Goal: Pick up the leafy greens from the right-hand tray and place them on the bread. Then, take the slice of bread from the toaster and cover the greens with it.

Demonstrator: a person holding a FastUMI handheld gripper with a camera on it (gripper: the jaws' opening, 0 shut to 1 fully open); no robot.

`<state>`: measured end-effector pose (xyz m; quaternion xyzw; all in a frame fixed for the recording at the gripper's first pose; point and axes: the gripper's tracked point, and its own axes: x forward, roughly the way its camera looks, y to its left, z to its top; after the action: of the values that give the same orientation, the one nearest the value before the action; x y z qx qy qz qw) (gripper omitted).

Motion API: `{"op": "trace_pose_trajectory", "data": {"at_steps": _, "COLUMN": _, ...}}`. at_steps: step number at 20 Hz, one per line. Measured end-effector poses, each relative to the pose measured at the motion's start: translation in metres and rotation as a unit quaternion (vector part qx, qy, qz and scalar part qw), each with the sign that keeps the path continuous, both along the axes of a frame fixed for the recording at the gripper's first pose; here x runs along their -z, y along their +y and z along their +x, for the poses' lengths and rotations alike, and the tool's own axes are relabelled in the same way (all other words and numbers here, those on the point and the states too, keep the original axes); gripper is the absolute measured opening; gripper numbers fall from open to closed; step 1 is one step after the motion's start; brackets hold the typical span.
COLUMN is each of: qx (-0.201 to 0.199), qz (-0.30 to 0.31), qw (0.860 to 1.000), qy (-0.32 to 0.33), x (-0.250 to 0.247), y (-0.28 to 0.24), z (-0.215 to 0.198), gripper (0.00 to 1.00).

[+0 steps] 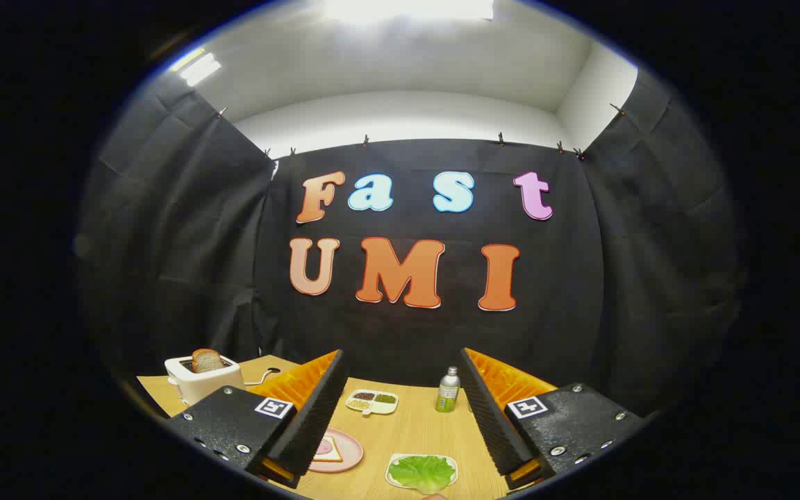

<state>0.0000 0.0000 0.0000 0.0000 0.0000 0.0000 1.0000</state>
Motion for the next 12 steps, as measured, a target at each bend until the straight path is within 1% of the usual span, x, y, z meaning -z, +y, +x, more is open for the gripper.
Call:
{"op": "trace_pose_trajectory", "data": {"at_steps": 5, "qx": -0.013, "qz": 0.001, "qw": 1.0, "qy": 0.001, "x": -0.002, "y": 0.0089, "z": -0.0024, "gripper": 0.96}}
{"op": "trace_pose_trajectory", "data": {"at_steps": 12, "qx": -0.014, "qz": 0.006, "qw": 1.0, "qy": 0.005, "x": 0.0014, "y": 0.0096, "z": -0.0026, "gripper": 0.96}}
